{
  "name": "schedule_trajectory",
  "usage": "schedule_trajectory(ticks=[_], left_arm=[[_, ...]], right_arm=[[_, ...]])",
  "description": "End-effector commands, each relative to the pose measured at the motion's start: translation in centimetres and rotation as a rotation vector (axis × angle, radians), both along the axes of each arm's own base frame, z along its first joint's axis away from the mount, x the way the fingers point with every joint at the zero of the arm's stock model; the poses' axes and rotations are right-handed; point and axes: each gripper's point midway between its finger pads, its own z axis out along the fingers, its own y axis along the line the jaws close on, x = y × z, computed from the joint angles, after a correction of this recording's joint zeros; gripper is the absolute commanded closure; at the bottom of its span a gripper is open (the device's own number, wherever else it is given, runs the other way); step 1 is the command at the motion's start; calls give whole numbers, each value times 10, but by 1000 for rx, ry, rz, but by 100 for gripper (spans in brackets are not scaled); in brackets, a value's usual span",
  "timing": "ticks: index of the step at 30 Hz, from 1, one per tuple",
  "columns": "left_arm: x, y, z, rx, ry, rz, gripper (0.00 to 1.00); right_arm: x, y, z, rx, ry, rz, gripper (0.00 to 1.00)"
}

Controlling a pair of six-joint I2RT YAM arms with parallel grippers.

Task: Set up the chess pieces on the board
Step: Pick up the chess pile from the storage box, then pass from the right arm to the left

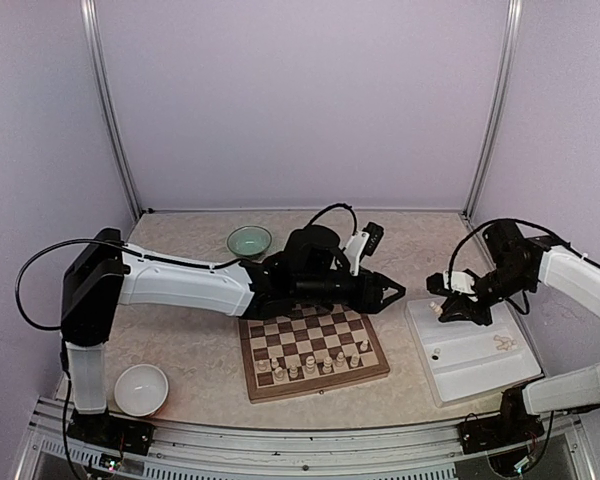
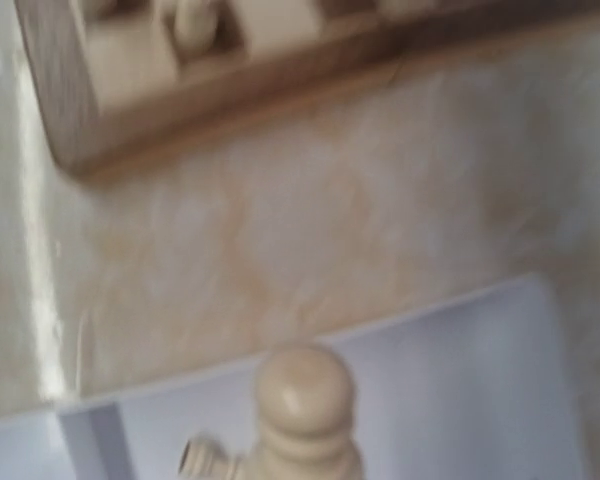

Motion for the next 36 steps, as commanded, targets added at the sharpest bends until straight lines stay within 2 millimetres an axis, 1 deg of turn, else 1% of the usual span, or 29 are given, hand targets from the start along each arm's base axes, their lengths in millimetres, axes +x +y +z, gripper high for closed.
schedule_trajectory(ticks=[1, 4, 6, 13, 17, 21, 24, 26, 28, 32, 35, 36], left_arm=[[-30, -31, 9, -49, 36, -146, 45], [-38, -42, 4, -45, 51, -178, 45], [-41, -47, 4, -50, 58, -187, 46], [-39, -56, 4, -72, 80, -183, 49], [-32, -59, 0, -68, 98, -161, 55], [-25, -58, -4, -62, 114, -129, 64], [-21, -55, -4, -55, 113, -111, 68], [-22, -54, -3, -52, 113, -112, 69], [-22, -53, -4, -46, 112, -112, 73], [-25, -49, -1, -45, 102, -121, 86], [-25, -43, -3, -16, 92, -122, 89], [-24, -38, -2, 0, 84, -116, 89]], right_arm=[[-6, 16, 32, 133, 78, -32, 92], [-8, 24, 46, 166, 82, -21, 91], [-11, 30, 51, 165, 73, -4, 91], [-25, 45, 52, 134, 73, 36, 90], [-28, 48, 52, 125, 75, 40, 90], [-31, 49, 51, 118, 75, 41, 90], [-32, 50, 51, 116, 80, 41, 90], [-32, 50, 50, 114, 80, 41, 90], [-31, 50, 49, 111, 82, 41, 90], [-29, 50, 44, 107, 87, 39, 90], [-28, 49, 36, 97, 92, 34, 90], [-29, 49, 32, 93, 94, 32, 90]])
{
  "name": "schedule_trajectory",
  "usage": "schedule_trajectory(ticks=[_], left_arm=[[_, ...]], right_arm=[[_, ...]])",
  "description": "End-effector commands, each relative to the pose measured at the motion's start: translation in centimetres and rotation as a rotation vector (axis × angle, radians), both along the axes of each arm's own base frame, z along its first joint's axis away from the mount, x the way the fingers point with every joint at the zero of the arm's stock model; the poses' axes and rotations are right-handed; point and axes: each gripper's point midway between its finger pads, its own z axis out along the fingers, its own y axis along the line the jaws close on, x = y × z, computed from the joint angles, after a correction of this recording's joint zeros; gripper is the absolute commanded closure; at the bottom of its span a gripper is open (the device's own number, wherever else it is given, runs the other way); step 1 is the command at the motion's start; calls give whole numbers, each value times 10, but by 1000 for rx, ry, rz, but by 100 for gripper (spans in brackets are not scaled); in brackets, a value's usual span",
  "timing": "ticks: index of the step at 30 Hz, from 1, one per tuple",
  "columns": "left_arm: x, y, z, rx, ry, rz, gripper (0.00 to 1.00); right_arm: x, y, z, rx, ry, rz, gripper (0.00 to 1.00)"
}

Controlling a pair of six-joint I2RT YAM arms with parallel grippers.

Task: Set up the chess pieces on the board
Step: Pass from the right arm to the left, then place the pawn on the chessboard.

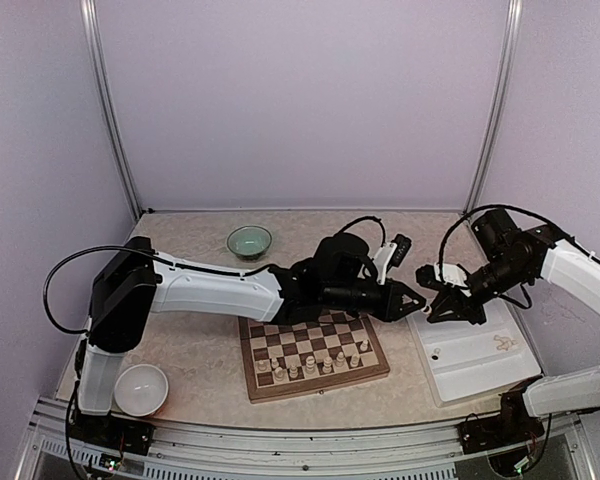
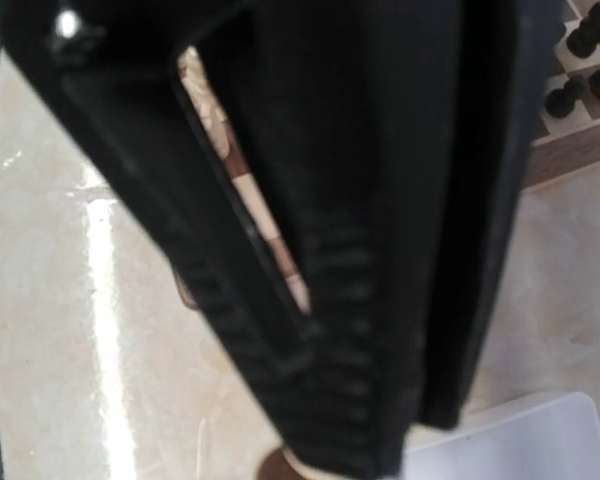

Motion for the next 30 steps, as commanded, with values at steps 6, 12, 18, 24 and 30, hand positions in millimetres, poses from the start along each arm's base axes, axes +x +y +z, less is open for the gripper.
schedule_trajectory(ticks=[6, 12, 18, 24, 30], left_arm=[[11, 75, -16, 283, -119, 53, 89], [6, 144, -43, 624, -241, 35, 87], [2, 186, -75, 827, -220, 11, 84], [3, 209, -93, 885, -180, 11, 84], [4, 220, -105, 923, -159, 14, 84]], right_arm=[[4, -3, -46, -10, 15, -42, 92], [27, -12, -62, 39, 21, -142, 93], [51, -19, -63, 36, -25, -224, 93], [53, -20, -63, 33, -38, -241, 93], [53, -21, -63, 32, -42, -245, 93]])
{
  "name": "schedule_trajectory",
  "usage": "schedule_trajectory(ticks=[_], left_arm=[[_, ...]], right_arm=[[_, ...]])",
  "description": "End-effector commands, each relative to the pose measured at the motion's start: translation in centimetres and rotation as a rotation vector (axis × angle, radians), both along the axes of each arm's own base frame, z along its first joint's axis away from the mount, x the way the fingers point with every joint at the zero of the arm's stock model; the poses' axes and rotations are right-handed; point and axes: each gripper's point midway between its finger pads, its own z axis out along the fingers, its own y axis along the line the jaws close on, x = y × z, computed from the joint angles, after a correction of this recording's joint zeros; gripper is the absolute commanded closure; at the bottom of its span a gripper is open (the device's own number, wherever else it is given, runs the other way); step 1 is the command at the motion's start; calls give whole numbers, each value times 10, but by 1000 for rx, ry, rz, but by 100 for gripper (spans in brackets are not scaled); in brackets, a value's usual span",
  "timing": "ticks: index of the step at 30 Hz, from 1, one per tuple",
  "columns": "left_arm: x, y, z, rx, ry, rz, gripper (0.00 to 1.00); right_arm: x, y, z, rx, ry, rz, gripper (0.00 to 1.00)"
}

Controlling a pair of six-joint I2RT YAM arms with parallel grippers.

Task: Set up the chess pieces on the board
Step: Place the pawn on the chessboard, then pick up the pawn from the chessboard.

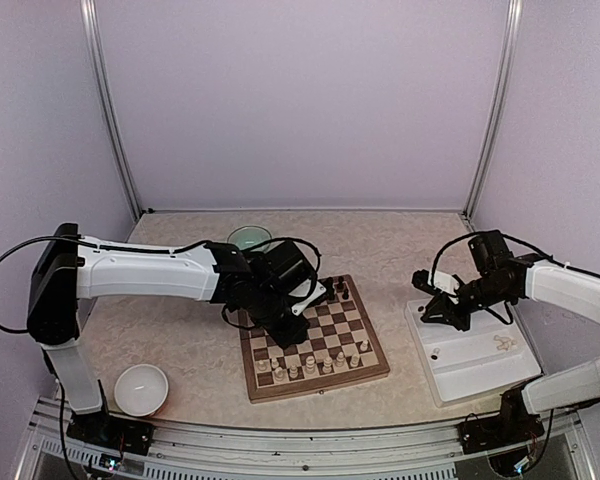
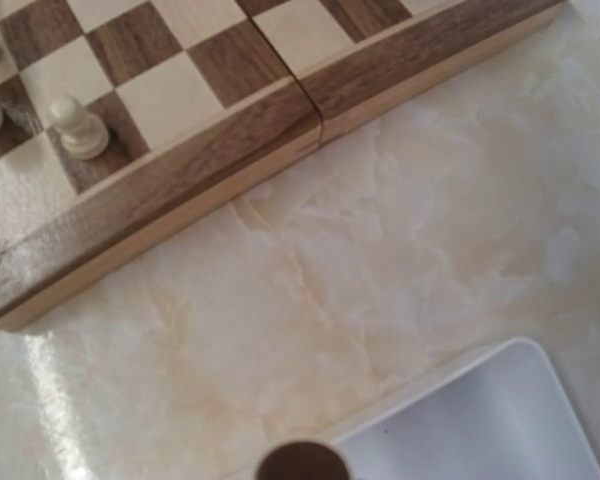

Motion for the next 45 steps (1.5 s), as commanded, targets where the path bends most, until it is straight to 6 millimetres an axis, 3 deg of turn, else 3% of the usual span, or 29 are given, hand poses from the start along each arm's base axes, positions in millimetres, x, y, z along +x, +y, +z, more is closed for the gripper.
schedule_trajectory(ticks=[1, 15, 20, 26, 34, 39, 45], left_arm=[[2, 10, -3, 36, -7, 3, 84], [-6, 23, -36, 119, 41, 9, 78], [-3, 20, -32, 107, 30, 19, 78], [9, 24, -8, 78, -43, 61, 70], [28, 69, 2, 28, -29, 296, 58], [17, 61, 5, -56, 30, 283, 57], [12, 53, -8, -46, 60, 252, 57]], right_arm=[[2, -3, 0, 6, -10, -23, 93], [2, -4, -4, -4, -5, -21, 92], [1, -3, -4, -1, -3, -19, 92], [0, -3, -4, 0, 0, -19, 92], [0, -5, -5, -8, -4, -22, 92], [0, -4, -5, -5, 0, -19, 92], [0, -4, -6, -6, 6, -21, 92]])
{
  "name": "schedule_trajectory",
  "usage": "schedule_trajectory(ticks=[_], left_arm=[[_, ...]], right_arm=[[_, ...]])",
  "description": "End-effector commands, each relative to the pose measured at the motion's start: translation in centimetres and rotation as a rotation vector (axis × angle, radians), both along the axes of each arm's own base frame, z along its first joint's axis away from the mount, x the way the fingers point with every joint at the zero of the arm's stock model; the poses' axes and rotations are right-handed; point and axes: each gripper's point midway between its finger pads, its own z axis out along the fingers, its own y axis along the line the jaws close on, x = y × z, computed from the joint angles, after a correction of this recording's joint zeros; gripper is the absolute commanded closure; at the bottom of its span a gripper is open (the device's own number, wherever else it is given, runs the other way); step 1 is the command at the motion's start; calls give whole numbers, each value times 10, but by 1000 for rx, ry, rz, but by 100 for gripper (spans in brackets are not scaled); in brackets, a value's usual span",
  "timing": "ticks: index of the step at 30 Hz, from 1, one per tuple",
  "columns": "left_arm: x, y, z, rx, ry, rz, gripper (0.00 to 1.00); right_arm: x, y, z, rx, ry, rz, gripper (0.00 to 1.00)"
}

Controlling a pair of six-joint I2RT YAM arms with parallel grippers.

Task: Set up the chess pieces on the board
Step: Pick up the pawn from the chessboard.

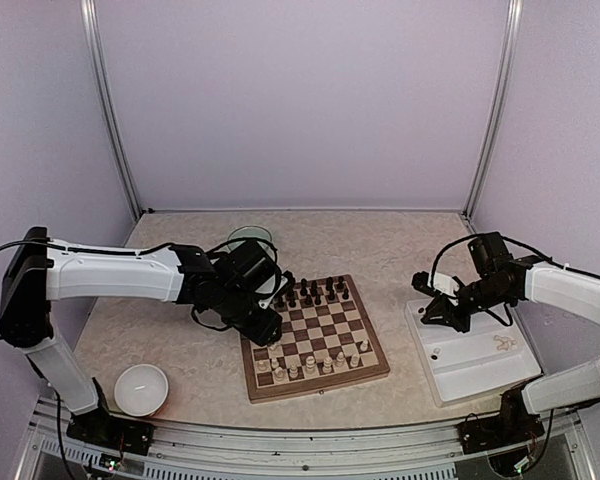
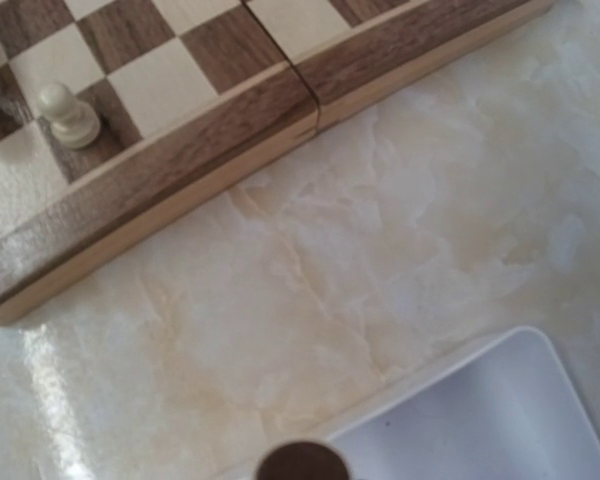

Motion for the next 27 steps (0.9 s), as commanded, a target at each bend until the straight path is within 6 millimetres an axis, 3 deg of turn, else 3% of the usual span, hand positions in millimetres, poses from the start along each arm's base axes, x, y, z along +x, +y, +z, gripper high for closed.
schedule_trajectory(ticks=[1, 11, 27], left_arm=[[0, -10, -7, -23, 13, -6, 57], [-1, -4, -33, 46, 56, 0, 60], [-7, -4, -54, 87, 97, -33, 75]], right_arm=[[0, -3, -1, 2, 3, -11, 92], [-1, -4, -2, -4, 2, -15, 92], [-1, -4, -4, -6, 9, -16, 92]])
